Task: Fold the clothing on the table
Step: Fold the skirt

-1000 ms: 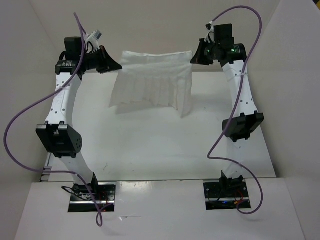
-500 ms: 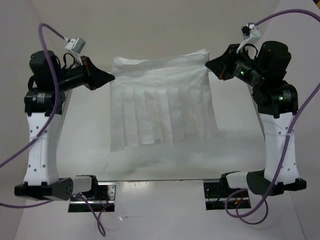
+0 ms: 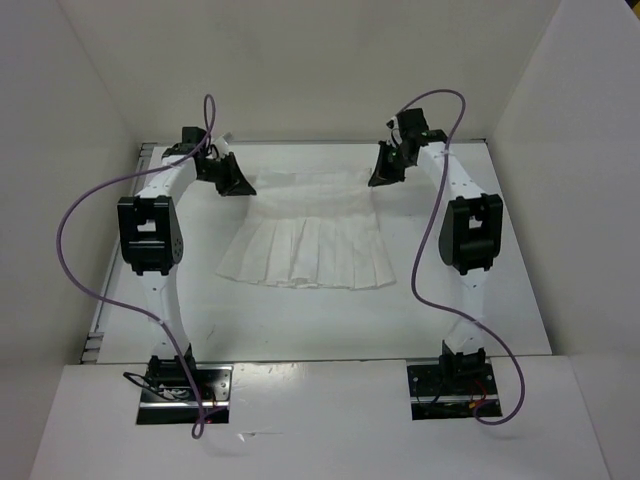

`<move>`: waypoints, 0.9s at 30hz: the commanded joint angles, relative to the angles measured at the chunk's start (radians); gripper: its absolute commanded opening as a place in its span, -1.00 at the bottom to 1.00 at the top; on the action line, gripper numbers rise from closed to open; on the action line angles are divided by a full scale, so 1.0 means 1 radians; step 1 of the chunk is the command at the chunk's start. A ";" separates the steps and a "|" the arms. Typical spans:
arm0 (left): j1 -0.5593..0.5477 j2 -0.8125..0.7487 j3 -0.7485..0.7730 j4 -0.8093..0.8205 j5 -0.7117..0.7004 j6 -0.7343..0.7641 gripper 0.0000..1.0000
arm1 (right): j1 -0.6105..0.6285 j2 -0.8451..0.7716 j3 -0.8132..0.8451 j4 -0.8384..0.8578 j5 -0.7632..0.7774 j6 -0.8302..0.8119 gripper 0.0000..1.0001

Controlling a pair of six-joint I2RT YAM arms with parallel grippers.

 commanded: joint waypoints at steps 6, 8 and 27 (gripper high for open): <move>0.072 -0.065 0.075 0.080 -0.036 -0.016 -0.96 | -0.020 -0.015 0.187 0.009 0.151 -0.027 -1.00; 0.072 -0.097 0.031 0.094 -0.023 -0.016 -0.94 | -0.009 -0.050 0.175 -0.005 0.160 -0.037 -1.00; 0.033 -0.341 -0.496 0.133 -0.246 -0.025 -0.86 | 0.067 -0.431 -0.601 0.090 0.088 0.012 -1.00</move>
